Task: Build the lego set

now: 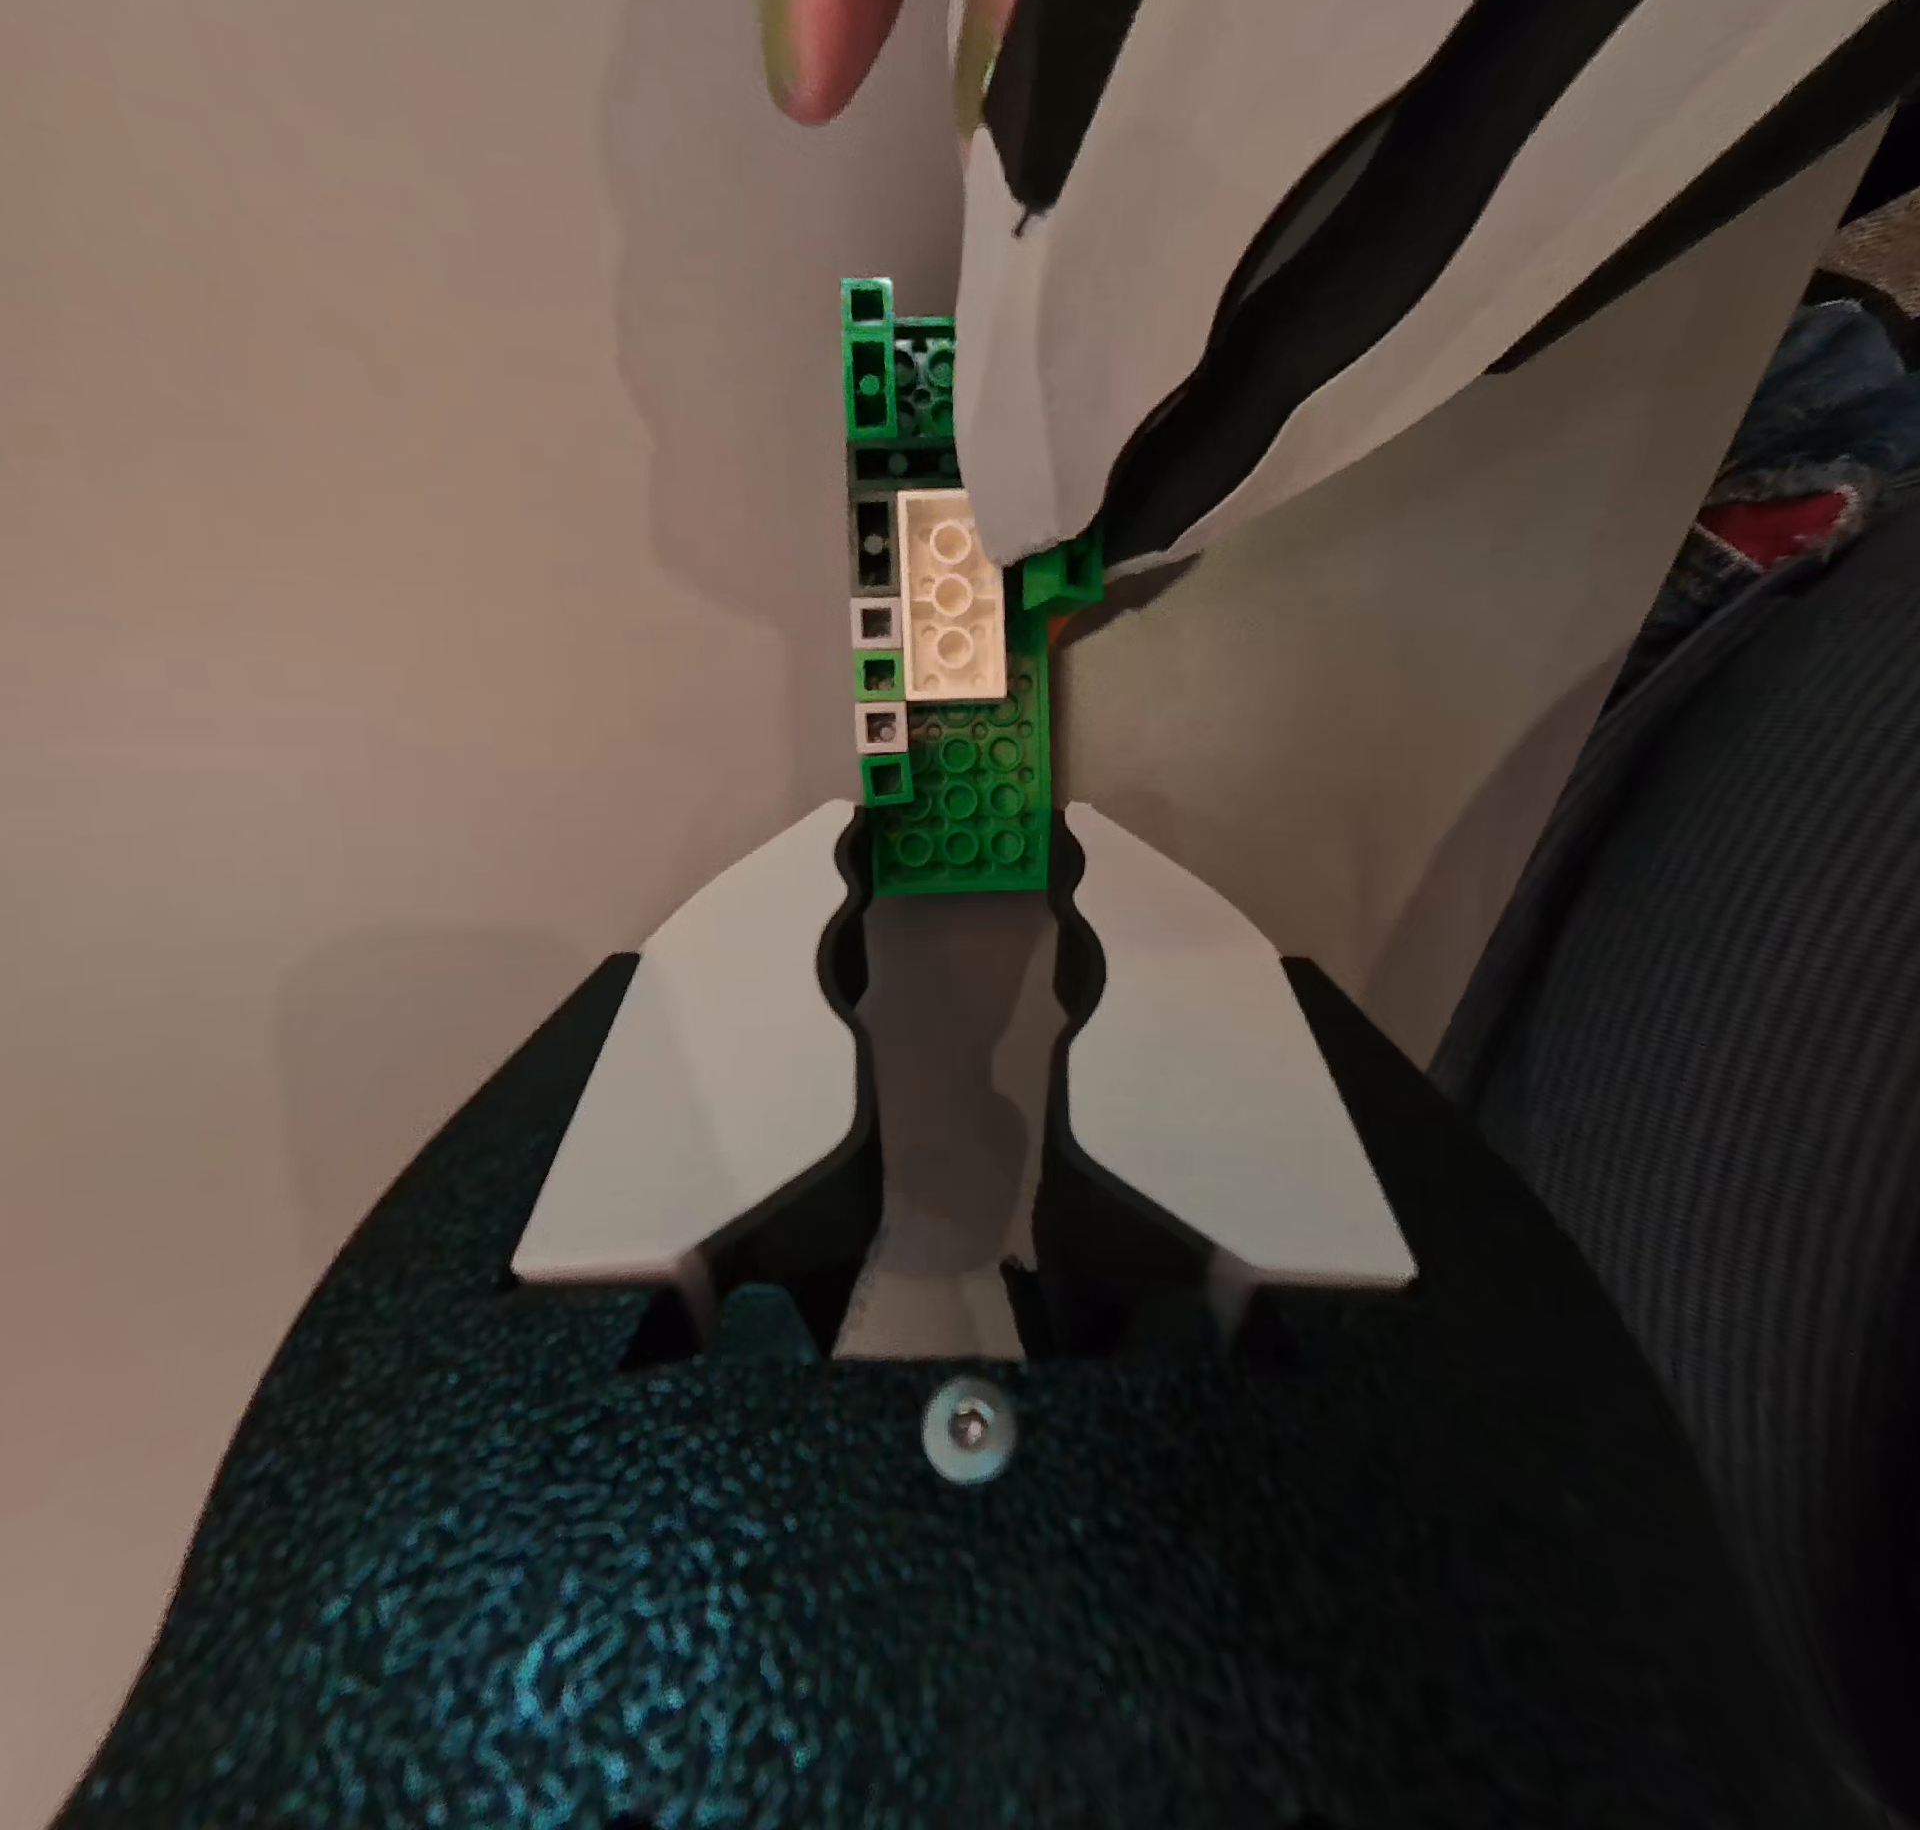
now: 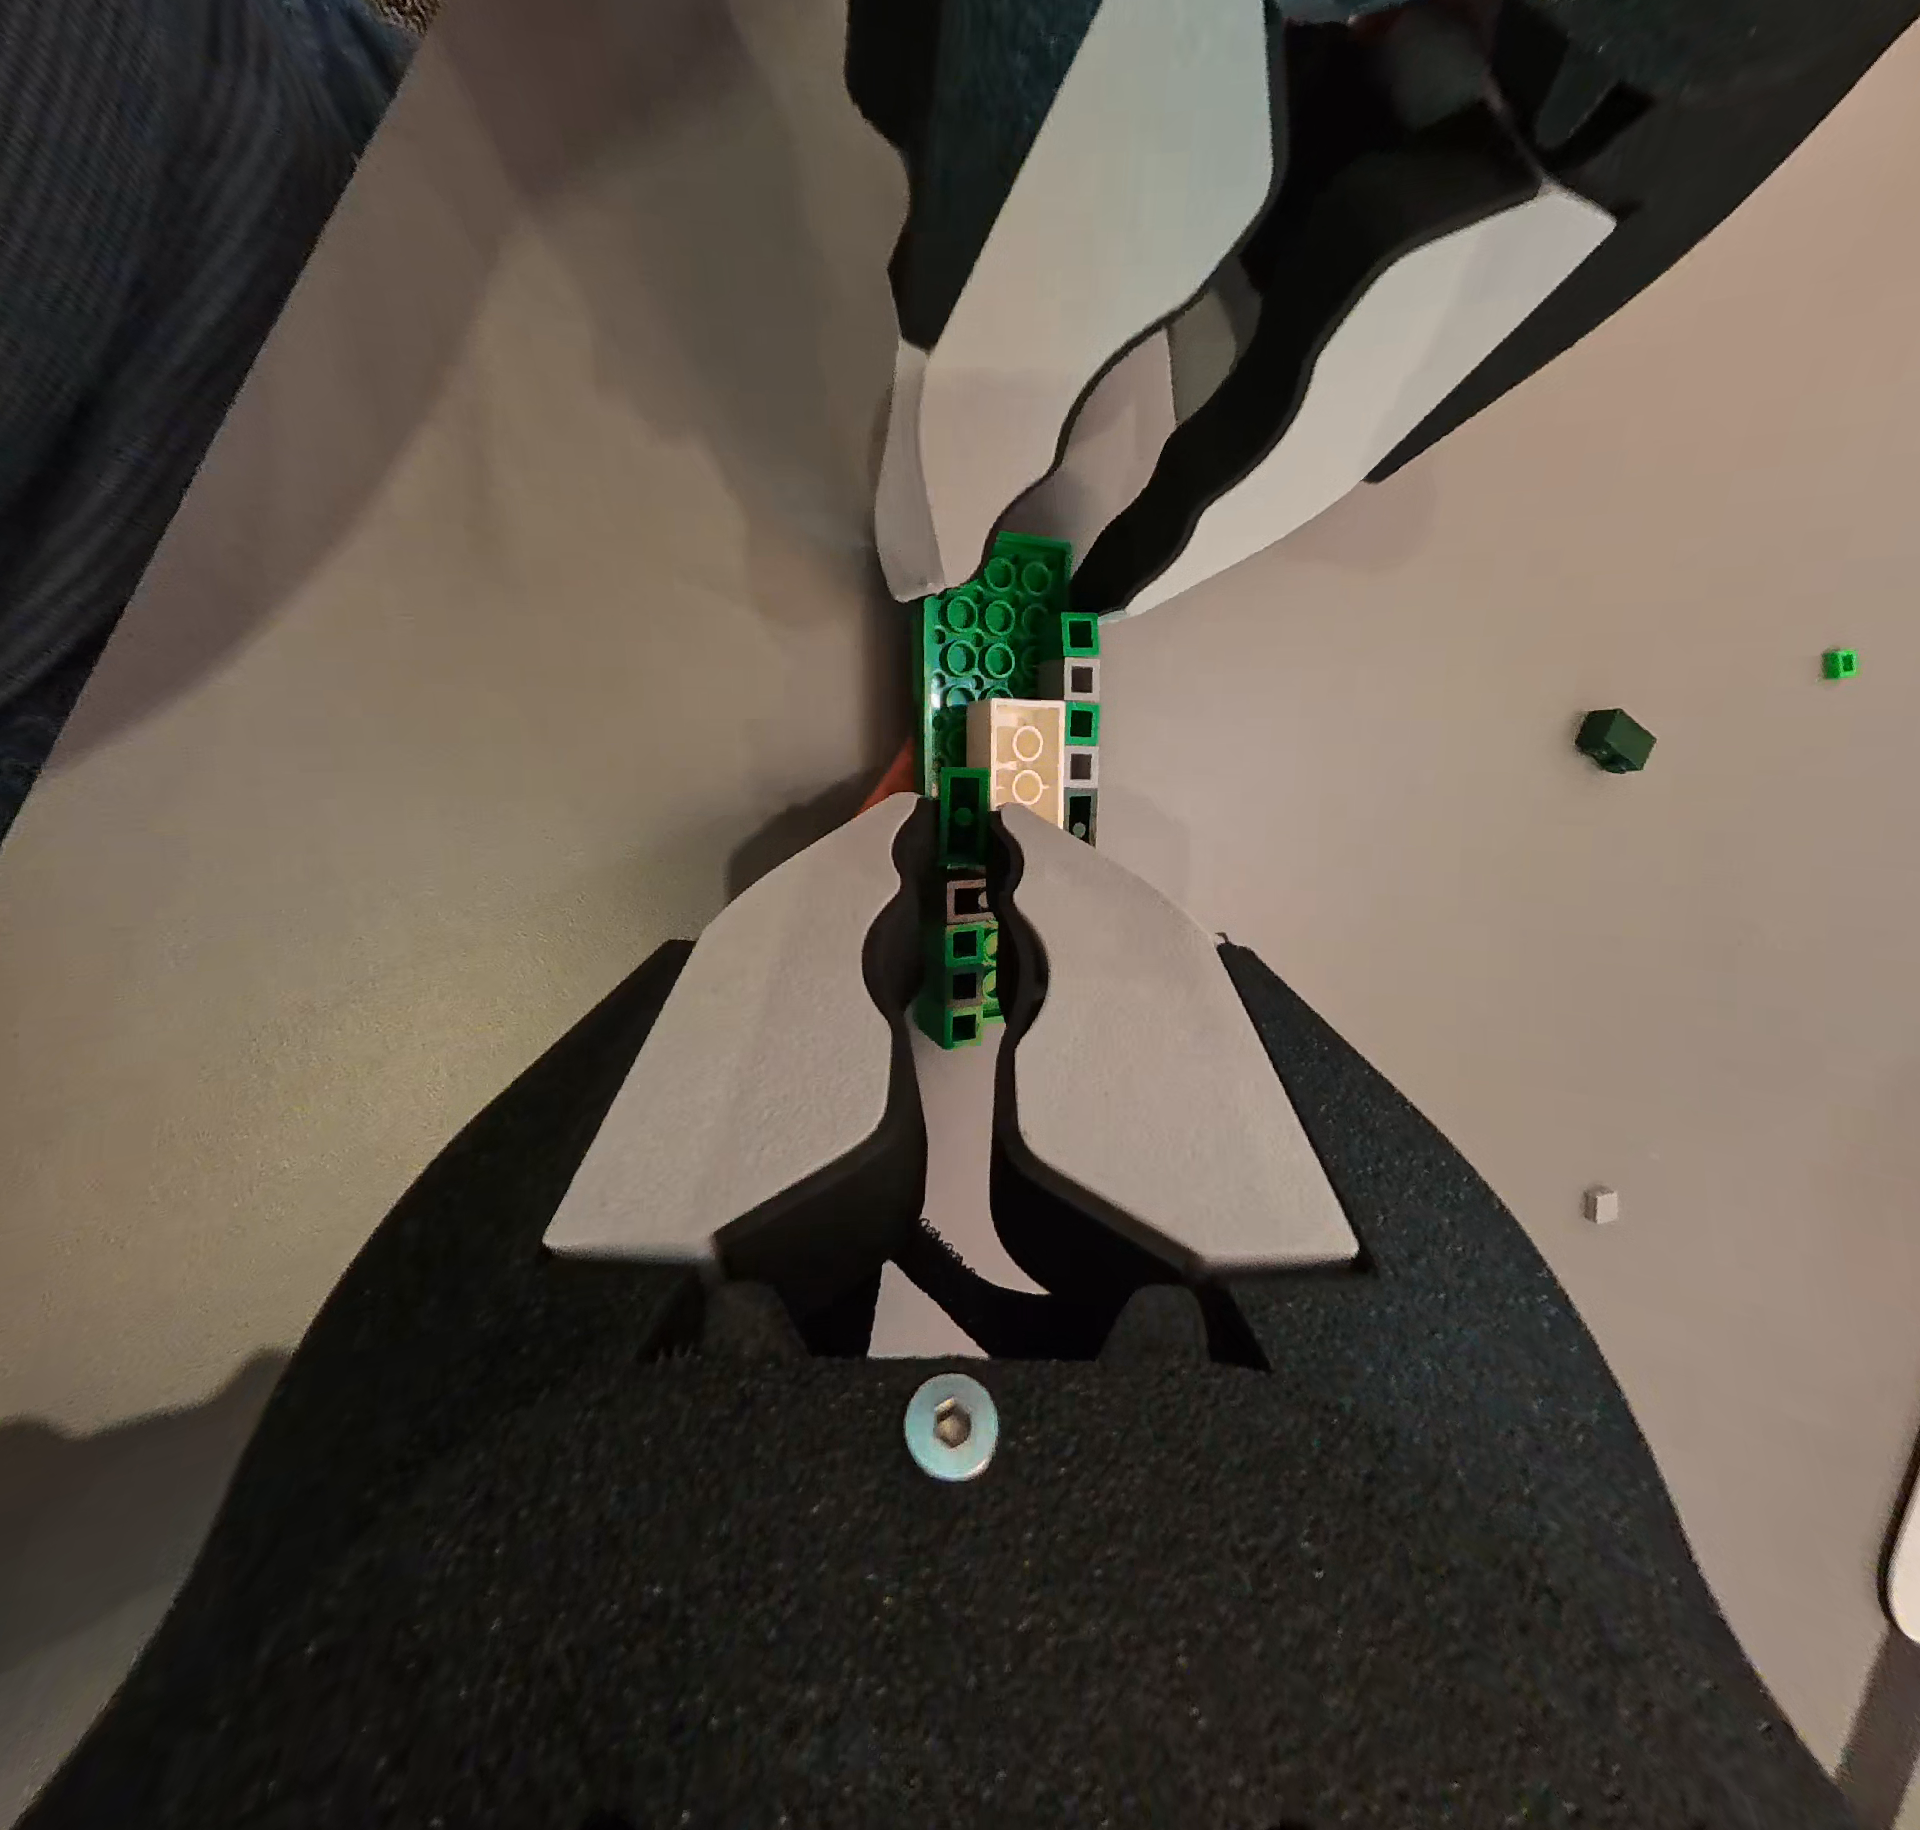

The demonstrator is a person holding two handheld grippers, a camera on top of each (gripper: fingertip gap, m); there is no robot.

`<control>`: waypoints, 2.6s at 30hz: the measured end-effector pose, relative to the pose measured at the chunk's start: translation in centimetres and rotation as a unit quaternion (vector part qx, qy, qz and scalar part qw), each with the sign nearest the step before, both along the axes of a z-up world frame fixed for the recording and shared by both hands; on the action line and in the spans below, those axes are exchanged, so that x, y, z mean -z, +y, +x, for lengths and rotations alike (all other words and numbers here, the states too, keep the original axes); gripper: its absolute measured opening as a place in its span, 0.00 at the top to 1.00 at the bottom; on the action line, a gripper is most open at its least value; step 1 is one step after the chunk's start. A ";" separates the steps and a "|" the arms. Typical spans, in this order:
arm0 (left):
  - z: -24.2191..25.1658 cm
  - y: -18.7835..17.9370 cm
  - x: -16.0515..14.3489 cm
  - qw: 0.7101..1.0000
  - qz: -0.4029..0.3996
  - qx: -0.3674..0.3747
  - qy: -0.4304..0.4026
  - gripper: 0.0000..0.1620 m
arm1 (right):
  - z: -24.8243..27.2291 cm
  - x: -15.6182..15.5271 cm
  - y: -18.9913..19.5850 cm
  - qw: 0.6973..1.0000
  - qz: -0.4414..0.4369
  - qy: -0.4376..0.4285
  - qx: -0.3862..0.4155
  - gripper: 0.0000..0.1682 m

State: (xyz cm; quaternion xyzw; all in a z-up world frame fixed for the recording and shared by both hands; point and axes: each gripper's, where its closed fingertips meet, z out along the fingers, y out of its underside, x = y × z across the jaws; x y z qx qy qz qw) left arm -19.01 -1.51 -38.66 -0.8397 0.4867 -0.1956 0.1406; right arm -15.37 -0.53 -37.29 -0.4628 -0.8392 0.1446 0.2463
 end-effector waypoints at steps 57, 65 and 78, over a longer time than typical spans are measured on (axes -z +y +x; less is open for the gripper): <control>0.7 -1.0 0.1 0.997 -0.075 -0.011 0.002 0.80 | 0.3 -0.4 0.1 0.999 0.037 0.001 0.028 0.87; 0.7 -1.0 0.2 0.997 -0.081 -0.012 0.003 0.80 | 0.8 -0.1 0.1 0.999 0.046 -0.005 0.025 0.87; 0.7 -1.2 0.2 0.996 -0.088 -0.013 0.001 0.80 | 1.2 -0.3 0.3 0.997 0.064 -0.003 0.035 0.81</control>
